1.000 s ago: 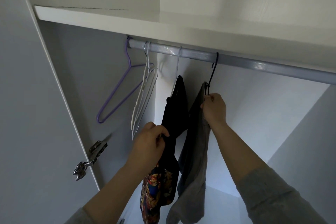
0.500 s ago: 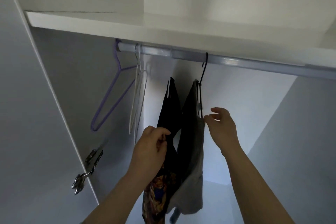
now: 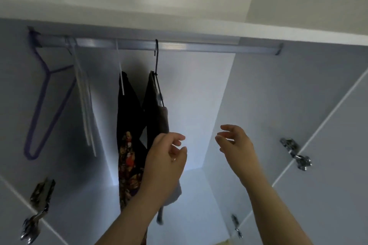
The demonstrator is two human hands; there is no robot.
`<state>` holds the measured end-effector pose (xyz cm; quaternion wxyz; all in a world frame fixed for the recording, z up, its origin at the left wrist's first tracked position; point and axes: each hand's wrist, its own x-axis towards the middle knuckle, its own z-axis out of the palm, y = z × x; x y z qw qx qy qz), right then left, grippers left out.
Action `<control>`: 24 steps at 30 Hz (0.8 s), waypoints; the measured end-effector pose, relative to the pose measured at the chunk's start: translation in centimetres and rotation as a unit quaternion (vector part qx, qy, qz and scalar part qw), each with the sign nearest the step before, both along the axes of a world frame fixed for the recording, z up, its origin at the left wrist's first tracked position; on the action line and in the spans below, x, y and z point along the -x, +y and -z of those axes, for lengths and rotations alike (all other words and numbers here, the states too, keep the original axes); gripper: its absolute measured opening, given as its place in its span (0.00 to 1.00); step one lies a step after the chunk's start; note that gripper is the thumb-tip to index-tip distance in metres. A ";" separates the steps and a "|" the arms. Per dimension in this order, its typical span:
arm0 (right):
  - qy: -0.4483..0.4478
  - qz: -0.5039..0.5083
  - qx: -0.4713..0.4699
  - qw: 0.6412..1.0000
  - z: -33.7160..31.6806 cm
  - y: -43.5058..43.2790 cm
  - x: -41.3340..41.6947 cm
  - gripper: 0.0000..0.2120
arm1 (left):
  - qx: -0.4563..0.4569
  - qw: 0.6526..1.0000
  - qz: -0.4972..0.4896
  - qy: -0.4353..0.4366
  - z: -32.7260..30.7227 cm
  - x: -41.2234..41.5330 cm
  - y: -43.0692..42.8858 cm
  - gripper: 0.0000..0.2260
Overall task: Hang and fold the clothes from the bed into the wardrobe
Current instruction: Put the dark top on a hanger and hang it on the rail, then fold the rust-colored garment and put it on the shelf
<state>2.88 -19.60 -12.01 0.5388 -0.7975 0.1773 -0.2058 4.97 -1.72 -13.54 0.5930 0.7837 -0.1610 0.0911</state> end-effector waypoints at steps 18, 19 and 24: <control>-0.184 0.364 0.031 0.912 -6.2 -19.1 36.2 0.11 | 0.087 0.913 0.398 -0.015 -5.3 22.9 -28.6 0.10; -0.185 0.383 0.035 0.904 -6.2 -19.5 38.1 0.11 | 0.087 0.903 0.420 -0.019 -5.5 24.3 -29.6 0.10; -0.195 0.483 0.045 0.852 -5.9 -20.2 46.3 0.11 | 0.090 0.846 0.525 -0.006 -6.2 31.1 -33.6 0.09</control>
